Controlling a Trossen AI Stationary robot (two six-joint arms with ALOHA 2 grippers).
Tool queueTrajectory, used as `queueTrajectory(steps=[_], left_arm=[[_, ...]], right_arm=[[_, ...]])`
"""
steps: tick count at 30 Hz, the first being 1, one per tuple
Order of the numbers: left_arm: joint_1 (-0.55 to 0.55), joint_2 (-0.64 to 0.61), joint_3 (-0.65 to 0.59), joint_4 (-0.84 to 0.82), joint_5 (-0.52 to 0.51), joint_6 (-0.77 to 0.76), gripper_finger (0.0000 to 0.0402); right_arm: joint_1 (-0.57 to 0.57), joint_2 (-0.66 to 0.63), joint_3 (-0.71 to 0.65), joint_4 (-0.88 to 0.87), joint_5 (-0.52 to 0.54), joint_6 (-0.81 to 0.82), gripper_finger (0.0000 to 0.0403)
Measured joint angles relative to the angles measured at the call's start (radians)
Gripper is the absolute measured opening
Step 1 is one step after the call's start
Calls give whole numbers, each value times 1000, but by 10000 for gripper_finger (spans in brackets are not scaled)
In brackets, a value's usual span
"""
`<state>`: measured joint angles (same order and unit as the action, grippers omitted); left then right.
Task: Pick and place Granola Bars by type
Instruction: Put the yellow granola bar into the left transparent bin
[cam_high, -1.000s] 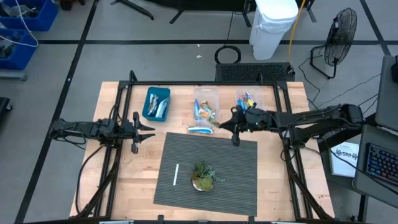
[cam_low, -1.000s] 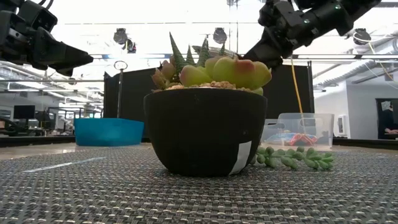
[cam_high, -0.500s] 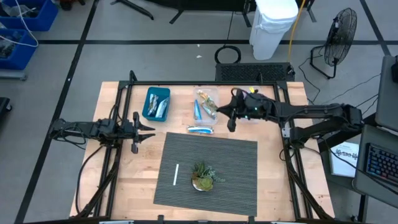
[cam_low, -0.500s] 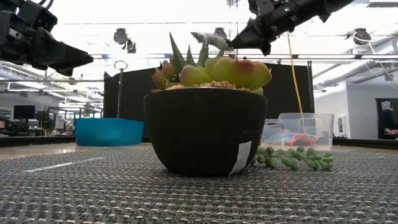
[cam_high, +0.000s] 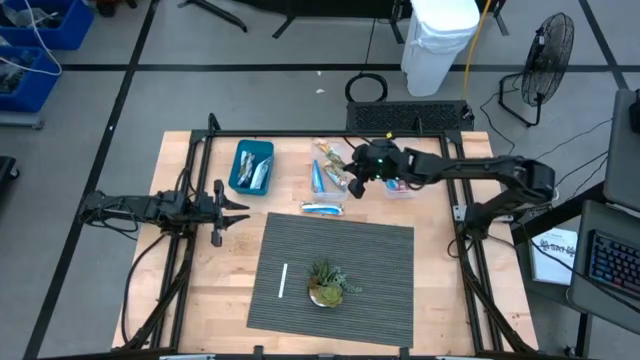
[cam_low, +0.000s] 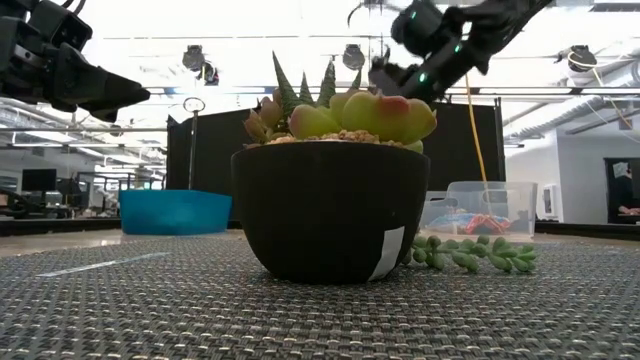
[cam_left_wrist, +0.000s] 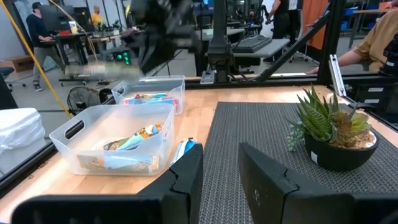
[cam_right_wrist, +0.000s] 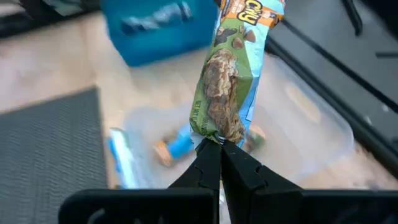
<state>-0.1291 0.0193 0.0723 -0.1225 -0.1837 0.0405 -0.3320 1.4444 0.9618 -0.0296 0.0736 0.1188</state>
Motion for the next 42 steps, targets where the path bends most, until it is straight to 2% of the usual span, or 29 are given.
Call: queueTrajectory(steps=[7,13,42], left_arm=[[0,0,0,-2,0,0,108],[0,0,0,-1,0,0,108],[0,0,0,-1,0,0,108]], right_arm=[[-54,123,-1,1,-28,0,0],[-86,177,-1,6,-53,0,0],[-78,190,-1,17,-78,20,1]])
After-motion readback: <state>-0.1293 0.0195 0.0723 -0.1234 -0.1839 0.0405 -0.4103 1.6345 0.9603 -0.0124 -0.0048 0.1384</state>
